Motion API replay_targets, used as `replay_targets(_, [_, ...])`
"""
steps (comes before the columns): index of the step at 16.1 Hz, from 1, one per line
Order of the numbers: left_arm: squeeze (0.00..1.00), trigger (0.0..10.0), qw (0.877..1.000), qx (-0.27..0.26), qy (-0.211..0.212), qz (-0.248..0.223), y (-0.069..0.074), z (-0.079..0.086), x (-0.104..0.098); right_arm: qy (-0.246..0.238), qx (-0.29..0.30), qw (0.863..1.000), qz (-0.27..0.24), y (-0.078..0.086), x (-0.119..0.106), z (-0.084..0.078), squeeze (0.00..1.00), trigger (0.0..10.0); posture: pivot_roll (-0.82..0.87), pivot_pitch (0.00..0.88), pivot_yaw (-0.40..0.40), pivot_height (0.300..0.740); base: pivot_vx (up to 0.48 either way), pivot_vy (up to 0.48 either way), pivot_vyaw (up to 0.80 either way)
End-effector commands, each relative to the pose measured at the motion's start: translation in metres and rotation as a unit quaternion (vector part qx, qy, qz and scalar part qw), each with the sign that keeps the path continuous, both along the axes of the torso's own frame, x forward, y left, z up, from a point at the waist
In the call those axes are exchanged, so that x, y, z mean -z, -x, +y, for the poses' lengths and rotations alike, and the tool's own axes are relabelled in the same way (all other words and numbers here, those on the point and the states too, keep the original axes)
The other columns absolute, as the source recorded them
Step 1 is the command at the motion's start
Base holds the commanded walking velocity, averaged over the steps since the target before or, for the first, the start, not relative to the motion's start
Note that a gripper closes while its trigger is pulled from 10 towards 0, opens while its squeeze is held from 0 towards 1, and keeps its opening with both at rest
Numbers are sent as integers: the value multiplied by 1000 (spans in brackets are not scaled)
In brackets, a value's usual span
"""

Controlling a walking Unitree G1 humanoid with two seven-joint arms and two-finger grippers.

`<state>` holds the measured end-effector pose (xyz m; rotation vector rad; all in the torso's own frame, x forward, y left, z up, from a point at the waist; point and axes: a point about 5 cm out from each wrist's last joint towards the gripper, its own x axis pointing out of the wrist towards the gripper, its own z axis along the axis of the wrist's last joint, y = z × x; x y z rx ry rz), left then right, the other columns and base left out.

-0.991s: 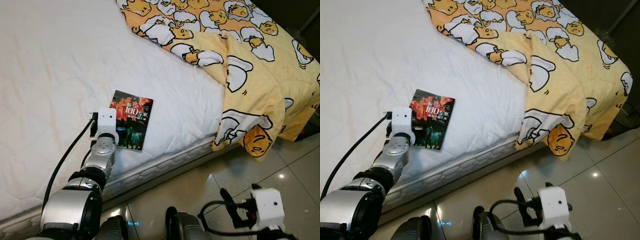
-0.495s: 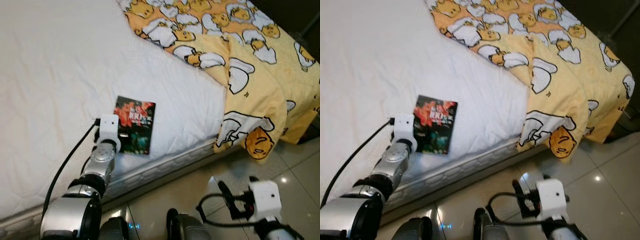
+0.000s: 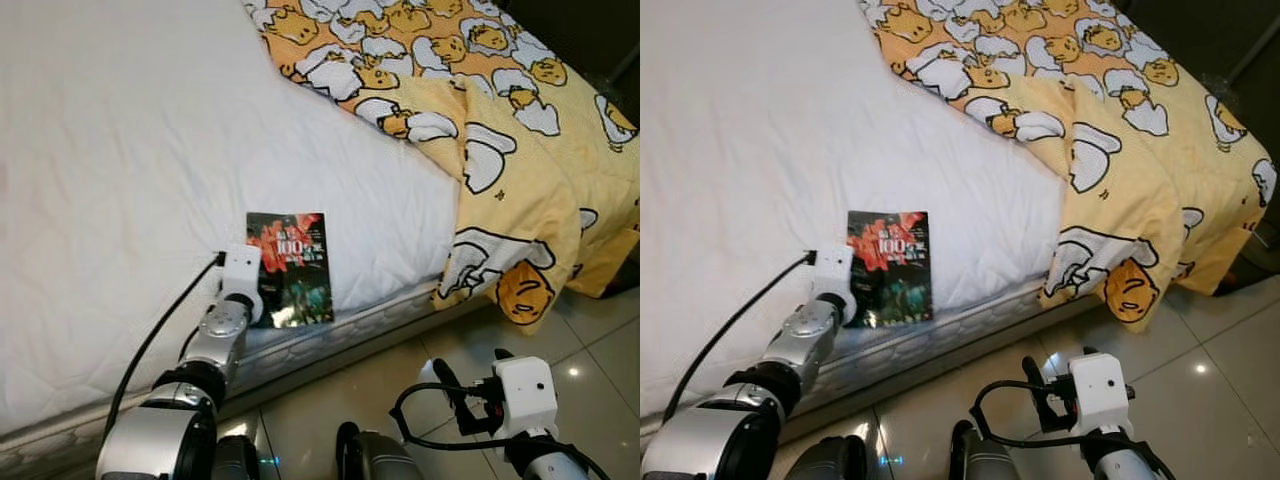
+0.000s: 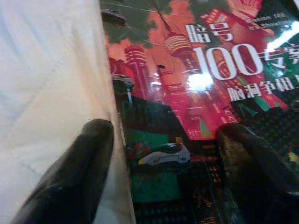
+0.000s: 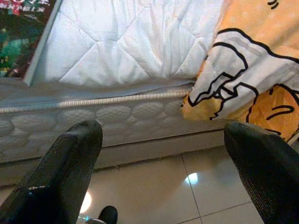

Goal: Clean up the room

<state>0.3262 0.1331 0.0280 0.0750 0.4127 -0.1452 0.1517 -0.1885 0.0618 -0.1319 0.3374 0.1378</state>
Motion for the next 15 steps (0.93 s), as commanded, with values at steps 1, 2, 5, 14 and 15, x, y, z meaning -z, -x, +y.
replay_targets(1, [0, 0, 995, 24, 10, 100, 29, -14, 35, 12, 2, 1000, 11, 3, 4, -4, 0, 10000, -164, 185, -120, 740, 0, 0, 0])
replay_targets(2, [0, 0, 994, 21, 16, 101, 29, -15, 35, 12, 3, 1000, 11, 3, 3, -5, 0, 10000, -164, 185, -121, 740, 0, 0, 0])
replay_targets(5, [0, 0, 992, 1, 48, 117, 27, -19, 34, 13, 5, 1000, 12, 2, 3, -6, 0, 10000, -167, 190, -122, 740, 0, 0, 0])
replay_targets(14, [0, 0, 967, -189, 143, 94, 2, 1, 10, 10, 11, 1000, 8, 0, 3, -5, 0, 10000, -166, 195, -117, 740, 0, 0, 0])
replay_targets(15, [0, 0, 969, -193, 130, 79, -3, 4, 4, 11, 12, 1000, 8, 0, 4, -5, 0, 10000, -166, 195, -117, 740, 0, 0, 0])
